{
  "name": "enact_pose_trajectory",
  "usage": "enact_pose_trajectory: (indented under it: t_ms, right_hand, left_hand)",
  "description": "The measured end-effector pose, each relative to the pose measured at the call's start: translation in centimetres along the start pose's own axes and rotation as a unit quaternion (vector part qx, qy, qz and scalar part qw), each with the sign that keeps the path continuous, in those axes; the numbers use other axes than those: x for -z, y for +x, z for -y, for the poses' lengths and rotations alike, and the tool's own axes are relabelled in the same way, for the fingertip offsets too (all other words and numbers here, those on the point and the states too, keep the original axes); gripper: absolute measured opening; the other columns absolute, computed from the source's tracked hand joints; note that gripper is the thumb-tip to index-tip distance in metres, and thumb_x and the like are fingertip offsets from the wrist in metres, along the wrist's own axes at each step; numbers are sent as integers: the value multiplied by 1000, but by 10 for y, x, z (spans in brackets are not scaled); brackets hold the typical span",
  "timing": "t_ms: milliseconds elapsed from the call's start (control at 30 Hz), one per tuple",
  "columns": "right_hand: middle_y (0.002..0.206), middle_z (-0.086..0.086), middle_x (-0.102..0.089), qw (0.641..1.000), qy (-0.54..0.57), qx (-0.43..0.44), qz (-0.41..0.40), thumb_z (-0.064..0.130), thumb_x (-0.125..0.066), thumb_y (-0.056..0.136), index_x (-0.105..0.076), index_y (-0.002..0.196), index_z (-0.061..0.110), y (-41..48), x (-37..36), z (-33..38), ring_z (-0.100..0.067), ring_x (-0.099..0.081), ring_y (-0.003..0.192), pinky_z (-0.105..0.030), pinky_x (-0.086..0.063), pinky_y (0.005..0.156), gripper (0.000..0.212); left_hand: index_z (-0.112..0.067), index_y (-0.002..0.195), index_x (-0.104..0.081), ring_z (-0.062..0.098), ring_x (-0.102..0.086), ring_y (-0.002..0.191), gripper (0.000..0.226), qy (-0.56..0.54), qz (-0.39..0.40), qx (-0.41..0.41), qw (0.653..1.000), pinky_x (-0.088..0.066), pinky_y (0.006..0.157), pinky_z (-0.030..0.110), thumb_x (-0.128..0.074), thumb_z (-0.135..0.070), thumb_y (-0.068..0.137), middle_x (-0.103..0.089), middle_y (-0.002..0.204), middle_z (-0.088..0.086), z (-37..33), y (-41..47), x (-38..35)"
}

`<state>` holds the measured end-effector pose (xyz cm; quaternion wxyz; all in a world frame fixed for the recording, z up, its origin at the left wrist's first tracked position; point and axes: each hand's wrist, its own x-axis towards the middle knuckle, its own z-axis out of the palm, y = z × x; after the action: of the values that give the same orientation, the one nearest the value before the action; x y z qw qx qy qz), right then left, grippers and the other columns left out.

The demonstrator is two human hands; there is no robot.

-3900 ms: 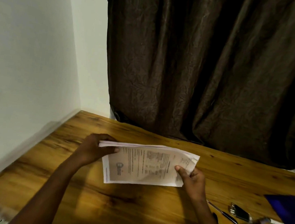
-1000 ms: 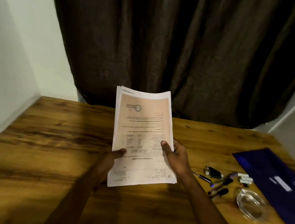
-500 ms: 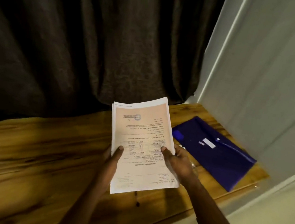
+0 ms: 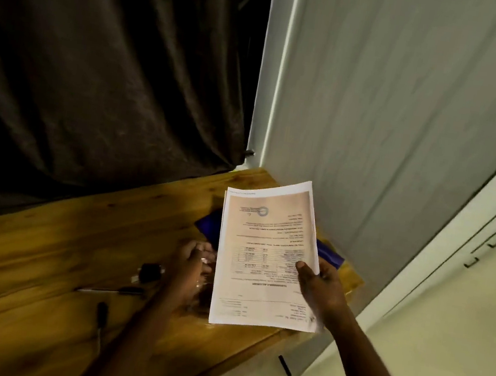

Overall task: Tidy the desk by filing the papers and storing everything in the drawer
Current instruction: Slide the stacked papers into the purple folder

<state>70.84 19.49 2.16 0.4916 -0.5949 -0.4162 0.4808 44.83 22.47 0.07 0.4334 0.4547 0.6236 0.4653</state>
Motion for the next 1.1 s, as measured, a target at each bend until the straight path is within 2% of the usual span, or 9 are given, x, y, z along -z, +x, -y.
enact_pose_trajectory:
  t_ms: [100,233,400,500,600,733,867,1033,1100]
  right_hand:
    - [94,-10,-75,998,-34,4,-49,14,-58,96,-65,111,6,6,35,-12,-19,-74,68,-30,-59,56,18]
    - [100,-12,-74,997,-31,8,-65,8,-54,97,-64,113,9,-2,67,-19,-32,-73,84,-52,-60,76,19]
    - [93,-9,-76,994,-44,-4,-105,8,-56,97,-67,107,11,-11,91,-24,-21,-74,75,-36,-60,67,15]
    - [94,-7,-77,990,-54,-16,-129,10,-57,96,-68,104,12,-11,97,-29,-26,-74,82,-43,-61,75,13]
    - [93,-7,-77,987,-52,-24,-147,11,-59,96,-69,102,11,-8,98,-31,-28,-74,84,-44,-60,77,12]
    - [89,-4,-77,984,-61,-26,-163,11,-59,95,-69,101,10,-3,88,-29,-14,-73,72,-24,-56,60,12]
    - [92,-7,-77,984,-52,-33,-169,12,-59,96,-69,103,9,5,70,-33,-27,-74,82,-39,-61,72,13]
    - [93,-7,-77,982,-40,-30,-180,10,-58,96,-69,104,9,6,54,-32,-23,-74,80,-34,-60,71,13]
    - [94,-7,-77,982,-45,-34,-183,12,-59,96,-69,103,11,5,53,-33,-26,-74,82,-39,-60,74,12]
  left_hand:
    - [-7,101,-68,31,-65,95,18,193,14,-49,980,-50,81,34,-50,-8,96,-71,99,12,1,24,-30]
    - [-10,103,-65,35,-63,103,21,398,73,-96,909,-50,86,38,-57,-26,94,-70,108,14,-1,52,-61]
    - [-11,130,-51,33,-45,130,67,524,136,-64,839,-40,106,47,-46,-64,90,-51,139,14,2,75,-102]
    - [-17,152,-24,34,-20,146,99,582,168,-38,795,-22,116,54,-43,-81,78,-23,159,12,11,90,-116]
    - [-19,155,-7,31,-2,151,111,601,196,-48,774,-9,119,57,-45,-84,74,-2,165,9,19,111,-113]
    - [-20,156,-4,26,4,152,113,580,238,-85,775,-3,119,57,-52,-81,73,3,165,4,17,146,-93]
    - [-23,156,-10,21,1,152,110,560,260,-127,776,-3,121,52,-58,-77,73,0,165,0,22,186,-75]
    - [-25,156,-15,21,2,152,102,549,303,-174,759,-1,121,45,-65,-66,77,1,165,2,17,219,-62]
    - [-30,156,-14,23,3,152,100,553,322,-180,747,0,121,44,-66,-63,78,3,165,4,14,229,-59]
